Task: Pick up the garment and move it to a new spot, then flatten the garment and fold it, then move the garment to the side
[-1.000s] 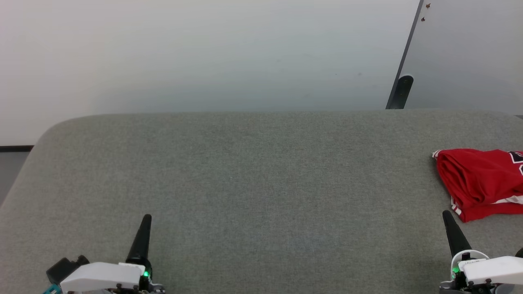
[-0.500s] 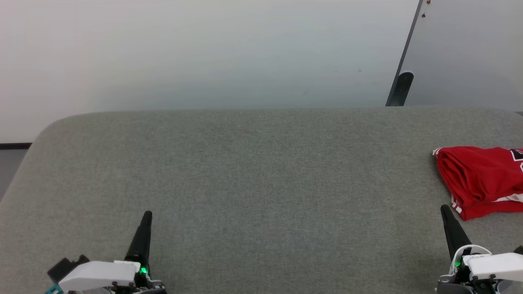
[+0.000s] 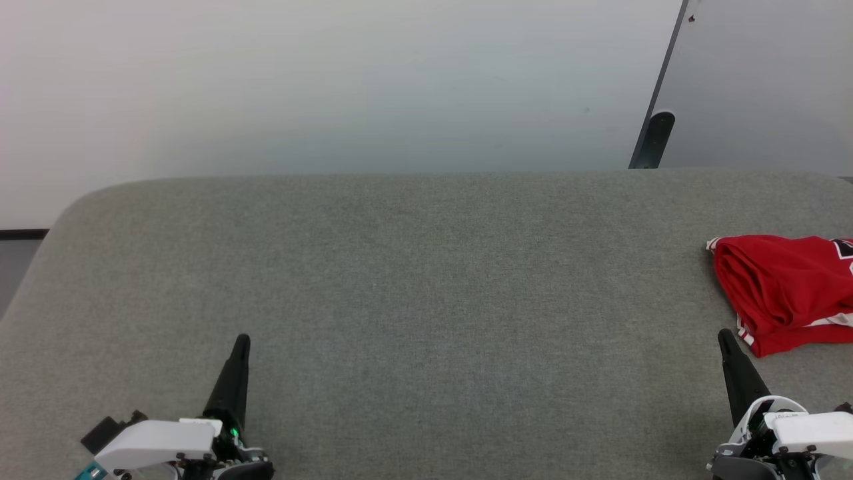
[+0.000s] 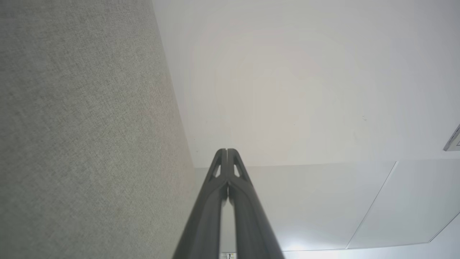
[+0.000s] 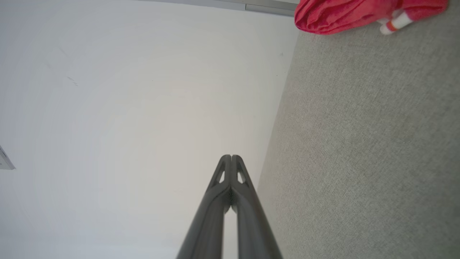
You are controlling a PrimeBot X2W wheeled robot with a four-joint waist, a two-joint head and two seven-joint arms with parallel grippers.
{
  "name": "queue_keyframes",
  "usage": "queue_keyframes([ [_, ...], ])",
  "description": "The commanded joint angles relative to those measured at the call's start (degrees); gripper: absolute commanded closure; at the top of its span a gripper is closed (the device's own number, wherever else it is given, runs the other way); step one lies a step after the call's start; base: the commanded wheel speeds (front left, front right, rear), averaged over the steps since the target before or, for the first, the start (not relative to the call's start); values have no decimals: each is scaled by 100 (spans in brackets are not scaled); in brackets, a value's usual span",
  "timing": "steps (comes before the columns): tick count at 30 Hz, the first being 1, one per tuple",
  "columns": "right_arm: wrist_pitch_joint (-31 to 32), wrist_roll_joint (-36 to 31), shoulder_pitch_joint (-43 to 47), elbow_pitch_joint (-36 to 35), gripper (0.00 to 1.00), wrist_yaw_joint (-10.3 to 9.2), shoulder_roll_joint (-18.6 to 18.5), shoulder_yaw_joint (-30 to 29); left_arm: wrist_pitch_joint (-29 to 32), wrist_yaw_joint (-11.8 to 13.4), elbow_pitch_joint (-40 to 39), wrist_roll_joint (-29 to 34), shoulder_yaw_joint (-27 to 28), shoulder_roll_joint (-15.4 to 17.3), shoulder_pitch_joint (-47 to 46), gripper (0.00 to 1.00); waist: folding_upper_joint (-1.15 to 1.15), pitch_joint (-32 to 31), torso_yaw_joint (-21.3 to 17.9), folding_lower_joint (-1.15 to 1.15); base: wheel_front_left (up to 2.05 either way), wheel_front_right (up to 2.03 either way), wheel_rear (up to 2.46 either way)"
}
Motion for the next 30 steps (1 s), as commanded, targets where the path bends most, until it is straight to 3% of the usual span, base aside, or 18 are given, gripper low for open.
queue_keyframes([
  [1, 24, 107, -92, -31, 100, 2, 22, -14, 40, -19, -21, -90, 30, -19, -52, 100, 0, 6, -1, 0, 0, 0, 0],
  [10, 91, 423, -124, -41, 100, 2, 62, -31, 119, -20, -37, -352, 58, -51, -87, 100, 0, 43, -7, 0, 0, 0, 0],
  [30, 90, 410, -83, -38, 100, 2, 59, -27, 116, -20, -37, -348, 54, -44, -84, 100, 0, 43, -7, 0, 0, 0, 0],
])
